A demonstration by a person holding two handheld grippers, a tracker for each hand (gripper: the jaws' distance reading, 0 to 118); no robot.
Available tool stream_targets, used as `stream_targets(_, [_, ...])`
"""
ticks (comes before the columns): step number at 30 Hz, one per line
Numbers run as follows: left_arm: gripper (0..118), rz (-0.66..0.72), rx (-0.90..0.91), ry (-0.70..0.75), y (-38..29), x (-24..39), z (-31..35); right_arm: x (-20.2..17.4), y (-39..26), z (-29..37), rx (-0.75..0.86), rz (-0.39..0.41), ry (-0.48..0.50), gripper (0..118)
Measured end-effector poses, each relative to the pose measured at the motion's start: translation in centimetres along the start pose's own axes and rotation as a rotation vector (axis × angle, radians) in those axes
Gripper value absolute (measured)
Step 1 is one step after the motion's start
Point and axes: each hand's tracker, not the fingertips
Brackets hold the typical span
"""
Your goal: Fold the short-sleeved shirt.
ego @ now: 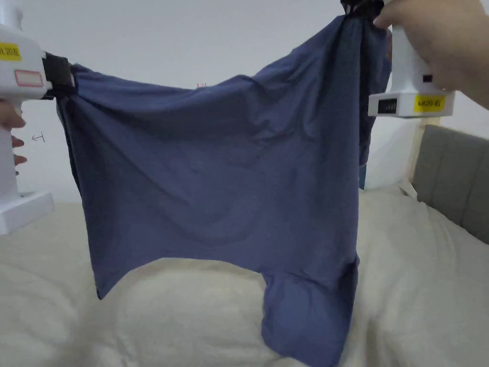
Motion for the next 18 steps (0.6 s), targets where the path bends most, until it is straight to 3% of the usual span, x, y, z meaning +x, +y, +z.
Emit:
stream_targets(5, [3,0.01,-0.101,-0.025,-9.6,0.3,2.3,-0.2,-11.4,2.3,-0.133,0.07,0.048,13])
stream_targets(7, [3,-0.004,-0.153,-0.05,-13.6,0.6,4.2,0.2,-16.2,4.3,-0.152,0.064,0.086,13])
stream_targets(12, [3,0.039,-0.2,-0.077,-20.3,1.2,11.0,1.7,-24.0,12.4,-0.182,0.004,0.138,13])
stream_targets(18, [3,0.029,-0.154,-0.136,-22.5,2.5,21.2,3.4,-27.6,23.2,-0.16,-0.104,0.226,13])
